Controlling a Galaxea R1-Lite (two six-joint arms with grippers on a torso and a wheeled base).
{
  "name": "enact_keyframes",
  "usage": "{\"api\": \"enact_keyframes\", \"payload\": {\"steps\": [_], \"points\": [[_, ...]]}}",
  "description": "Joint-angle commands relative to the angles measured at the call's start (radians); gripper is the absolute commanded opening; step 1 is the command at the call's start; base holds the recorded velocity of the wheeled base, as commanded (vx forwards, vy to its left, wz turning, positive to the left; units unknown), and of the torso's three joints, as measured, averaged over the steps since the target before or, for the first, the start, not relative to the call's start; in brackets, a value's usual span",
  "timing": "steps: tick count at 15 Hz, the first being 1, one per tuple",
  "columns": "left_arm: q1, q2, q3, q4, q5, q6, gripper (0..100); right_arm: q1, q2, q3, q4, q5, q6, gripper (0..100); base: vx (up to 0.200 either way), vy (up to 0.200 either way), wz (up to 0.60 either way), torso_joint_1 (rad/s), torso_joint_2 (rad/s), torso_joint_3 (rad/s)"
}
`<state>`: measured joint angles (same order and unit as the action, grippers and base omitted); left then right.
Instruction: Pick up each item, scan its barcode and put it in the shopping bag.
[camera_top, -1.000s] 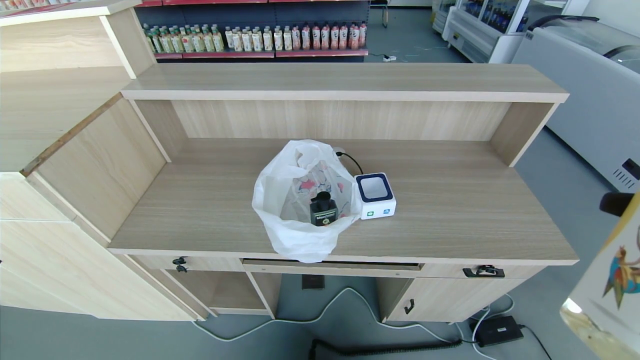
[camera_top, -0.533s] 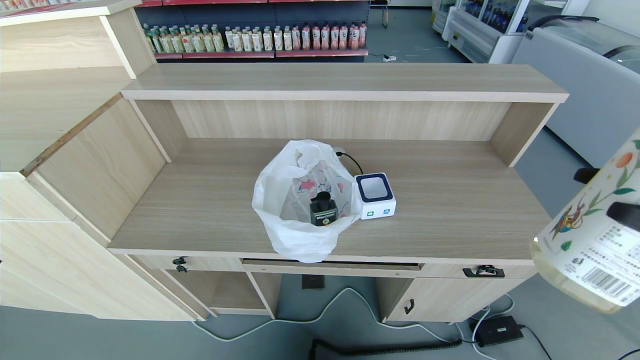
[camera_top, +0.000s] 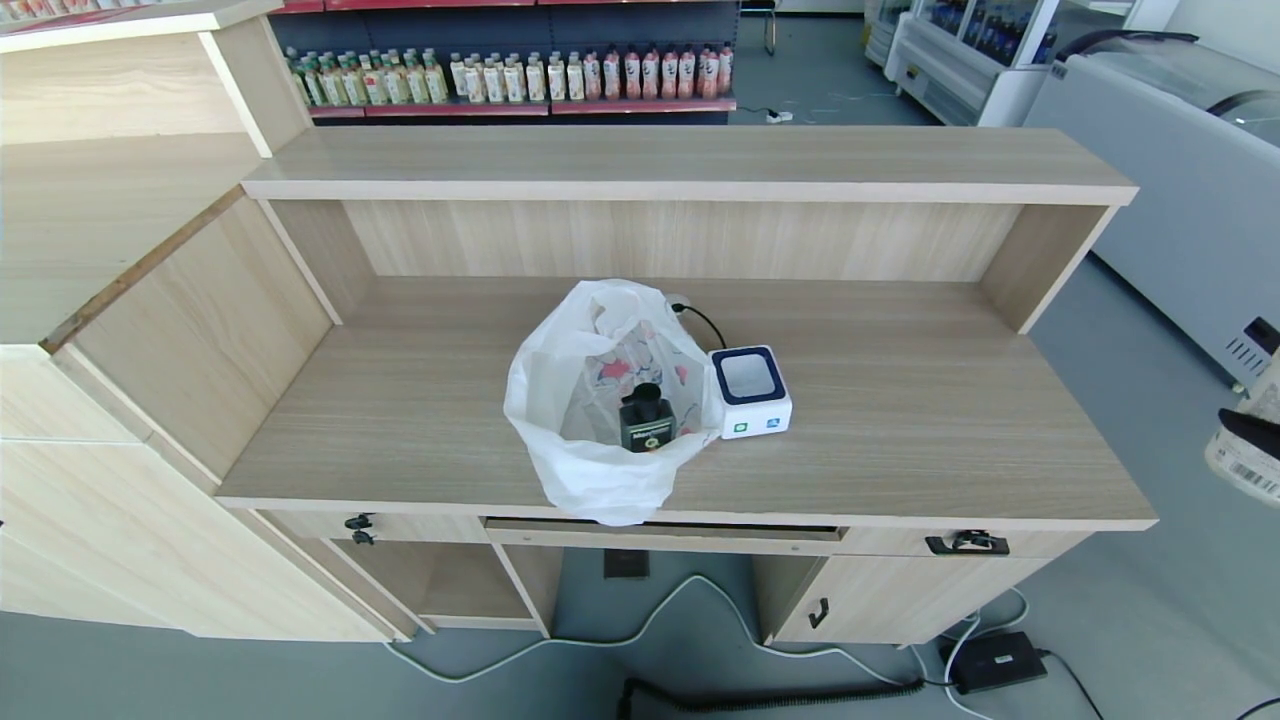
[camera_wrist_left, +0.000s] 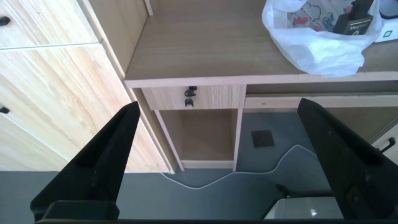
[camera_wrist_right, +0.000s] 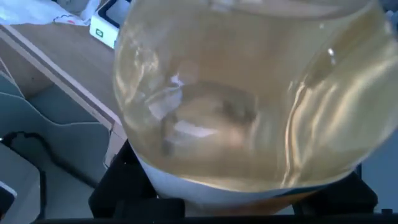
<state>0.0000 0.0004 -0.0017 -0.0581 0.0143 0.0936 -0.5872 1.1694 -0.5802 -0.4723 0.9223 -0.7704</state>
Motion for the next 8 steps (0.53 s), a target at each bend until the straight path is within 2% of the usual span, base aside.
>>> {"api": "enact_keyframes", "payload": {"steps": [1,4,5,7,8], "points": [[0.000,0.000,0.000,0.000,0.001,0.000,100,-0.056,0.044,0.007,0.004,0.001,0.037,0,0.000,0.000,0.00,0.000,0.00,0.000],[0.000,0.000,0.000,0.000,0.001,0.000,100,-0.039,0.032,0.011,0.006,-0.023,0.224,0,0.000,0.000,0.00,0.000,0.00,0.000],[0.000,0.000,0.000,0.000,0.000,0.000,100,-0.032,0.024,0.014,0.020,-0.158,0.284,0,0.000,0.000,0.00,0.000,0.00,0.000],[0.000,0.000,0.000,0.000,0.001,0.000,100,0.038,0.026,0.002,0.026,-0.430,0.442,0,0.000,0.000,0.00,0.000,0.00,0.000],[0.000,0.000,0.000,0.000,0.000,0.000,100,0.081,0.029,-0.006,0.023,-0.606,0.536,0,0.000,0.000,0.00,0.000,0.00,0.000]]}}
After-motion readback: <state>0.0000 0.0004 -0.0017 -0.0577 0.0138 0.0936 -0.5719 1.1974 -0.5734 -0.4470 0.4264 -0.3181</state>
